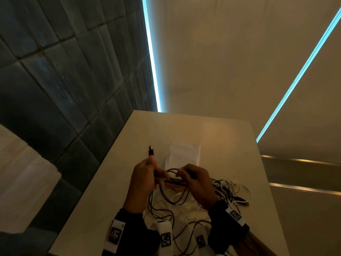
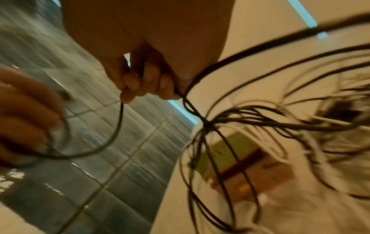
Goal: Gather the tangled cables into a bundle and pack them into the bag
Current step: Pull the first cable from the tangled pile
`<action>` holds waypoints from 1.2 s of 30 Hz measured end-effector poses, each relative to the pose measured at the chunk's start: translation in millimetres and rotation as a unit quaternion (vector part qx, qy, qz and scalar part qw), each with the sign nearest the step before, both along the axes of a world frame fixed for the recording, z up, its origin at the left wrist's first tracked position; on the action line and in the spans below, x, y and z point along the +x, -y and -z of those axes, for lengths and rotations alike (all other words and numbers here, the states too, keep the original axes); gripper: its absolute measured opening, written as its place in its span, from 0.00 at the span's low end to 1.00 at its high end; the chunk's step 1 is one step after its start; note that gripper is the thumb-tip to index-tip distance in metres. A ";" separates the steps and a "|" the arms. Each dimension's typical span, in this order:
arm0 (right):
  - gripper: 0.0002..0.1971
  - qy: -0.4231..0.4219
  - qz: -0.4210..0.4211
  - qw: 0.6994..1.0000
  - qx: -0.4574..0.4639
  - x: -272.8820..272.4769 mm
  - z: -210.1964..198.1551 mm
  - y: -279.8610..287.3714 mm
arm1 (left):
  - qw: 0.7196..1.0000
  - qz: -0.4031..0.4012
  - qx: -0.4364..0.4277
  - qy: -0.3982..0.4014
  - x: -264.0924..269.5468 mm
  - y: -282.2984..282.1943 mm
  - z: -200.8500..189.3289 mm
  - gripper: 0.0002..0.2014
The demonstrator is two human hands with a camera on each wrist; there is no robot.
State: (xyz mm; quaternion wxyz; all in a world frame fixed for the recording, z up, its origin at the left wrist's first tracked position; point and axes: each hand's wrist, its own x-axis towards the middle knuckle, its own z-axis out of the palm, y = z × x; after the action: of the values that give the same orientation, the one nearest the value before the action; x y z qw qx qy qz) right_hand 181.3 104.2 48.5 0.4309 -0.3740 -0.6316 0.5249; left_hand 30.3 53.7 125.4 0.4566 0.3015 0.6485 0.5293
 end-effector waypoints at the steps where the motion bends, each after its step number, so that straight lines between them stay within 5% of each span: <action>1: 0.08 -0.013 -0.008 1.000 0.008 -3.5 -10.3 1.6 | 1.000 0.001 -0.024 -0.009 3.0 -0.6 4.2 0.19; 5: 0.07 -0.047 -0.023 0.998 0.036 -8.1 -22.8 10.1 | 0.999 -0.036 -0.036 0.015 4.8 -0.7 9.2 0.18; 11: 0.07 -0.095 -0.087 0.991 0.035 -8.2 -25.9 24.1 | 0.956 0.056 0.036 0.286 13.8 5.7 -3.6 0.19; 14: 0.14 -0.089 -0.121 0.988 0.018 -6.6 -13.4 24.6 | 0.932 0.024 0.113 0.344 12.7 5.5 -0.6 0.18; 19: 0.16 -0.014 -0.135 0.991 -0.018 6.4 40.6 30.9 | 0.913 -0.022 0.215 0.347 -7.5 2.8 -7.8 0.19; 23: 0.17 0.044 -0.095 0.993 -0.057 15.9 88.3 35.0 | 0.924 -0.024 0.210 0.319 -18.5 5.1 -5.5 0.19; 31: 0.17 0.045 -0.090 0.987 -0.127 5.3 113.5 25.1 | 0.939 -0.031 0.204 0.274 -14.1 11.4 -0.7 0.18; 36: 0.20 0.152 -0.054 0.980 -0.118 6.1 123.2 20.5 | 0.948 -0.032 0.192 0.251 -16.0 17.2 0.3 0.19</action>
State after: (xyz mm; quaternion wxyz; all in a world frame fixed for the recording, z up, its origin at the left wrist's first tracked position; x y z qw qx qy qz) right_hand 187.5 83.7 -74.7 0.2541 -0.4632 -0.6422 0.5554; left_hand 14.3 36.5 125.1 0.5207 0.2201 0.4081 0.7168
